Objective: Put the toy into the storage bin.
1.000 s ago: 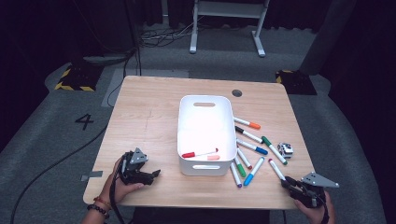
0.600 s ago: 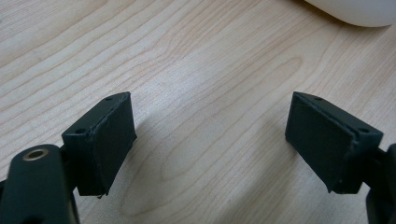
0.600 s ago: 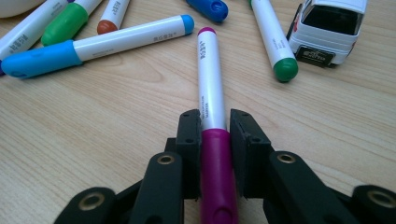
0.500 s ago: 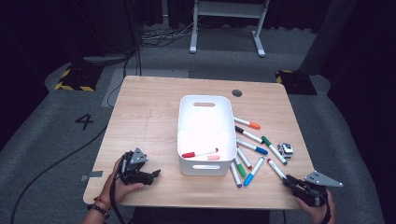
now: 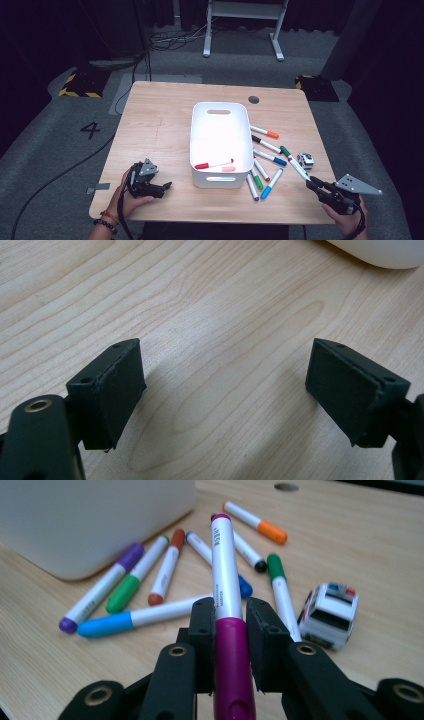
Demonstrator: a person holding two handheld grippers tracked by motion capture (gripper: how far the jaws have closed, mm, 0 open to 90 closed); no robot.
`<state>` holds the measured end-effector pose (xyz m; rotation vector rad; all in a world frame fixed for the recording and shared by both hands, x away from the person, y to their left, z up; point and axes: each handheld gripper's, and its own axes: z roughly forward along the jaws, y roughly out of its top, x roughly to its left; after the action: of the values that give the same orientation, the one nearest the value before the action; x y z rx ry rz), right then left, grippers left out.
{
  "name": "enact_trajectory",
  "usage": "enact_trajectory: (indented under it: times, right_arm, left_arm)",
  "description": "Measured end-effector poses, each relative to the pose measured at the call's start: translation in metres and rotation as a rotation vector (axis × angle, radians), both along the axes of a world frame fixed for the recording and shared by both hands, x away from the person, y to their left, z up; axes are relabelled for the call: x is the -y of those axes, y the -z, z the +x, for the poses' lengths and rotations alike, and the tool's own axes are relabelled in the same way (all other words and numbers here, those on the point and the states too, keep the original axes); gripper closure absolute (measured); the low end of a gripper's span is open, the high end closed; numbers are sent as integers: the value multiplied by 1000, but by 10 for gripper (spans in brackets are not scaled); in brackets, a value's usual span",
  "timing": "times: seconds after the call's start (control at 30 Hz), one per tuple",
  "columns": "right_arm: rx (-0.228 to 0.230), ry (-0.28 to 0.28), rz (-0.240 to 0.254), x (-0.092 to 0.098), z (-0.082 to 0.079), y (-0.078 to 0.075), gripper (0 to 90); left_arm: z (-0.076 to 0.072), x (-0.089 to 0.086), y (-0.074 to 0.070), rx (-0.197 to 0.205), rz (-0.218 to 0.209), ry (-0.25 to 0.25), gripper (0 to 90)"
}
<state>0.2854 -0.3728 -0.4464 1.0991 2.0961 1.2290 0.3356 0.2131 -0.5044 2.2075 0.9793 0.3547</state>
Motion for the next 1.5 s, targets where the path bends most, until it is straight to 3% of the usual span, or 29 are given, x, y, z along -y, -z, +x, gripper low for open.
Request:
enact_trajectory:
  times: [0.23, 0.37, 0.47, 0.87, 1.13, 1.5]
  right_arm:
    - [82, -79, -2, -14, 9, -39, 746]
    - [104, -137, 17, -24, 18, -58, 746]
    - [119, -182, 4, -35, 25, -70, 747]
    - [125, -358, -11, -87, 53, -103, 747]
    - [111, -480, -35, -131, 74, -107, 746]
    - [24, -594, -87, -183, 101, -97, 746]
  left_arm:
    - [0, 0, 0, 0, 0, 0, 161]
    - [0, 0, 0, 0, 0, 0, 160]
    - [1, 0, -1, 5, 8, 9, 158]
    - [1, 0, 0, 3, 5, 5, 158]
    - [1, 0, -1, 3, 6, 5, 158]
    - [1, 0, 0, 1, 4, 10, 159]
